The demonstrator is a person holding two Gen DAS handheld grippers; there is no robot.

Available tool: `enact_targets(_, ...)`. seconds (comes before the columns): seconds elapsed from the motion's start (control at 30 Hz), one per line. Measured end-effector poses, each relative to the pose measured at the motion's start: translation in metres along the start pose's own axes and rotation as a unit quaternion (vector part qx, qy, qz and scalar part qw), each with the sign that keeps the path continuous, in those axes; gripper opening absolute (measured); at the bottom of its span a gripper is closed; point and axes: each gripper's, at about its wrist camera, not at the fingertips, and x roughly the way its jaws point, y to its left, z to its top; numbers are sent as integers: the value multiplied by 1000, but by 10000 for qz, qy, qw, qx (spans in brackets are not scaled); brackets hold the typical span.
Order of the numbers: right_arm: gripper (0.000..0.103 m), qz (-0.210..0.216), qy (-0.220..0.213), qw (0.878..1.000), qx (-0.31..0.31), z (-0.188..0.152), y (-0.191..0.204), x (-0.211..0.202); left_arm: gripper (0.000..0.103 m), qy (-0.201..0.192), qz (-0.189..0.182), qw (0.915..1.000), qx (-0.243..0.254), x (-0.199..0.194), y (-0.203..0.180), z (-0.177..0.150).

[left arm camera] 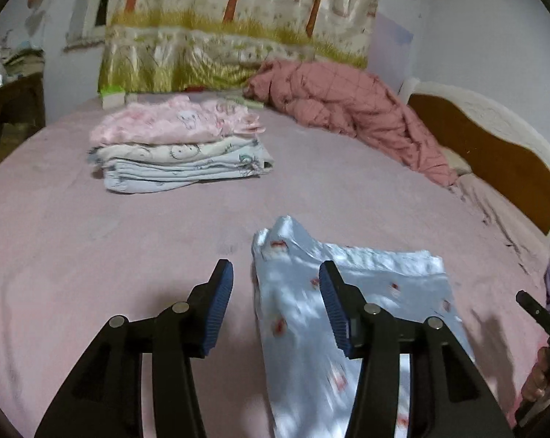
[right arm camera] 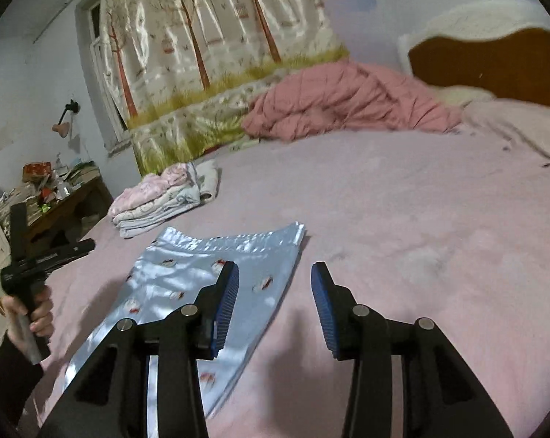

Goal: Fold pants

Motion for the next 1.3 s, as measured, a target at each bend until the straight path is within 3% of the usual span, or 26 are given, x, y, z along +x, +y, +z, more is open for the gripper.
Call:
enact_targets(0.13,43,332,538,9977,243,24,-15,71,48,693,-461,9965,34,63,9,19)
enact_targets(0.3,42,506,1324,9864,830,23,-39,144,45,1125,-526,9922,-74,114,21,22)
enact_targets(0.33,39,541,1463,9829,976,21,-45,157,35,1131,-562,9919,-107,118,22,22)
enact_targets(0.4,19,750,1634,9774,1114,15,-50,170,16,1164,-754,9903,-112,123,22,21)
enact_targets(0.43,15,819,1663,9760,1143,13,-50,173,14,1137,-807,9902,-86,124,21,21)
enact_targets(0.53,13,899,1631,9774,1000,11,-42,173,14,952,-852,9917,112,118,14,23)
enact_targets(0.57,13,895,1620,9780,958,12,-39,174,17,908,-838,9922,161,116,12,24)
enact_targets(0.63,13,797,1558,9805,888,17,-35,176,39,836,-755,9934,236,115,8,28)
enact_targets(0.73,13,572,1561,9827,820,23,-34,184,40,813,-563,9947,287,120,5,35)
enact_targets(0.77,13,556,1557,9827,833,23,-37,184,38,851,-493,9948,269,123,5,36)
enact_targets(0.83,5,531,1522,9841,752,26,-35,189,3,961,-481,9940,207,131,7,39)
enact_targets(0.9,3,455,1500,9859,582,28,-33,190,2,973,-523,9938,150,135,9,39)
enact_targets(1.07,3,376,1176,9922,188,44,-20,181,1,558,-489,9968,300,125,6,46)
enact_targets(1.2,3,299,1261,9909,356,48,-26,188,2,641,-369,9964,410,132,3,51)
enact_targets(1.27,4,193,1423,9887,429,41,-30,195,7,805,-139,9954,504,139,2,47)
enact_targets(1.3,9,142,1525,9870,478,37,-32,199,21,885,-14,9947,514,143,3,45)
